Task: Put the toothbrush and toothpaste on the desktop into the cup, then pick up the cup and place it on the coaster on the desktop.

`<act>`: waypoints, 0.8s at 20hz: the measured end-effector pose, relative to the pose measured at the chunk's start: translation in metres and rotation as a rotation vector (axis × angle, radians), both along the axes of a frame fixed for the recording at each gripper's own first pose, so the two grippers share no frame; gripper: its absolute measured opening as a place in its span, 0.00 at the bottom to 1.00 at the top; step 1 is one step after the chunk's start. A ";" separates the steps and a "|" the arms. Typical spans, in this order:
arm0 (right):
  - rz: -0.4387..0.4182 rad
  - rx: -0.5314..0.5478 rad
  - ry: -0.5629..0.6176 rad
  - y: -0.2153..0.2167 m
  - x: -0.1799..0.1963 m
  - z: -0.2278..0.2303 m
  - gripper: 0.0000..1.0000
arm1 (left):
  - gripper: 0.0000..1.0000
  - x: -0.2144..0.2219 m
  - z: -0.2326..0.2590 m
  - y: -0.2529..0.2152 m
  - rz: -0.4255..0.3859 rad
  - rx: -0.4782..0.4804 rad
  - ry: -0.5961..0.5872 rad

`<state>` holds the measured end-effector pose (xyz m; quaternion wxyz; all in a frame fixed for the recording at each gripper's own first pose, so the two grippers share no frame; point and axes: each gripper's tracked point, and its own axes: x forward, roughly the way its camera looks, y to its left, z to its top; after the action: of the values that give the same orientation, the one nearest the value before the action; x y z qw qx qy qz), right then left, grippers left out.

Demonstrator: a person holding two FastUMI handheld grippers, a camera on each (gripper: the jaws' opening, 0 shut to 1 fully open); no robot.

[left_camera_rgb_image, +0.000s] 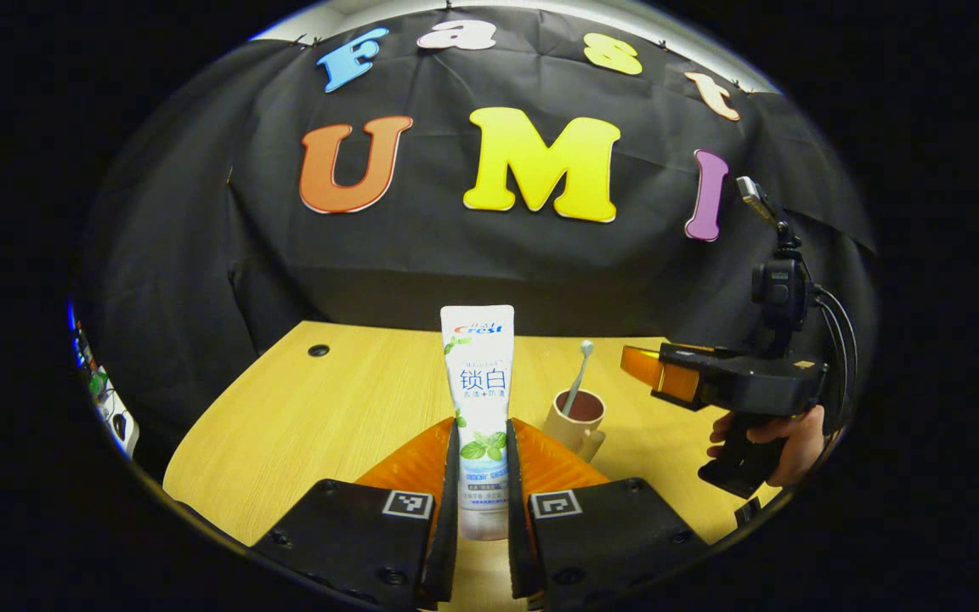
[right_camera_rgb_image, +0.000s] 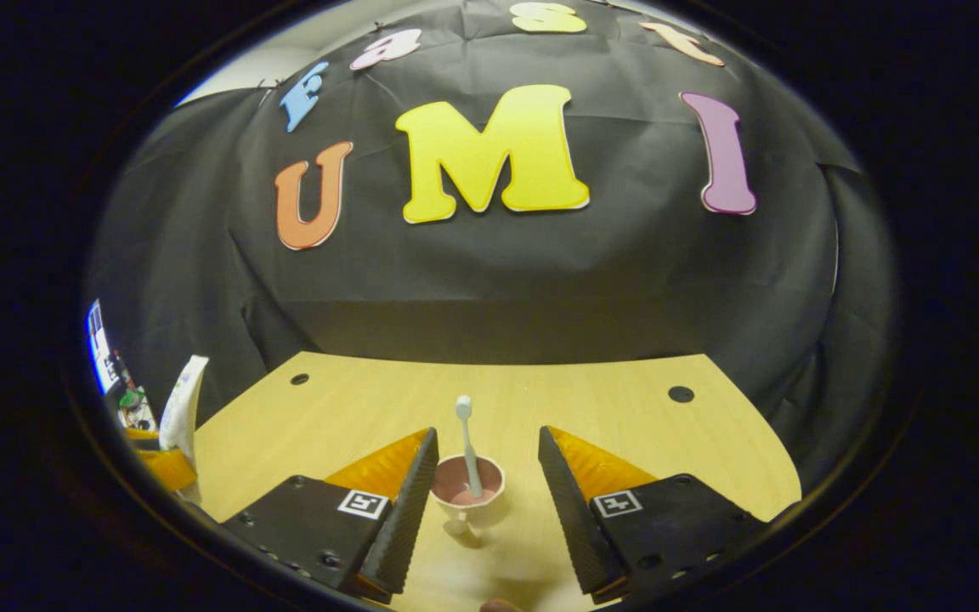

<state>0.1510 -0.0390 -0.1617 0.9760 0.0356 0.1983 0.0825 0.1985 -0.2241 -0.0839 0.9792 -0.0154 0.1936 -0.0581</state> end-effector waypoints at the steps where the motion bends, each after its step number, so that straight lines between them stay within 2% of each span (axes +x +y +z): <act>1: -0.005 -0.006 -0.002 -0.007 -0.004 0.002 0.72 | 0.28 0.009 0.006 -0.007 -0.016 0.002 -0.033; 6: -0.026 -0.062 -0.004 -0.049 -0.027 0.011 0.75 | 0.28 0.057 0.008 -0.046 -0.079 -0.040 -0.140; 10: -0.052 -0.061 0.018 -0.077 -0.040 0.010 0.80 | 0.28 0.092 -0.002 -0.080 -0.130 -0.058 -0.211; 16: -0.032 -0.043 0.093 -0.079 -0.042 -0.022 0.90 | 0.28 0.126 -0.040 -0.101 -0.139 -0.044 -0.267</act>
<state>0.1094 -0.1182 -0.1835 0.9674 0.0215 0.2447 0.0608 0.3246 -0.3251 -0.1241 0.9893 -0.0153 0.0608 -0.1314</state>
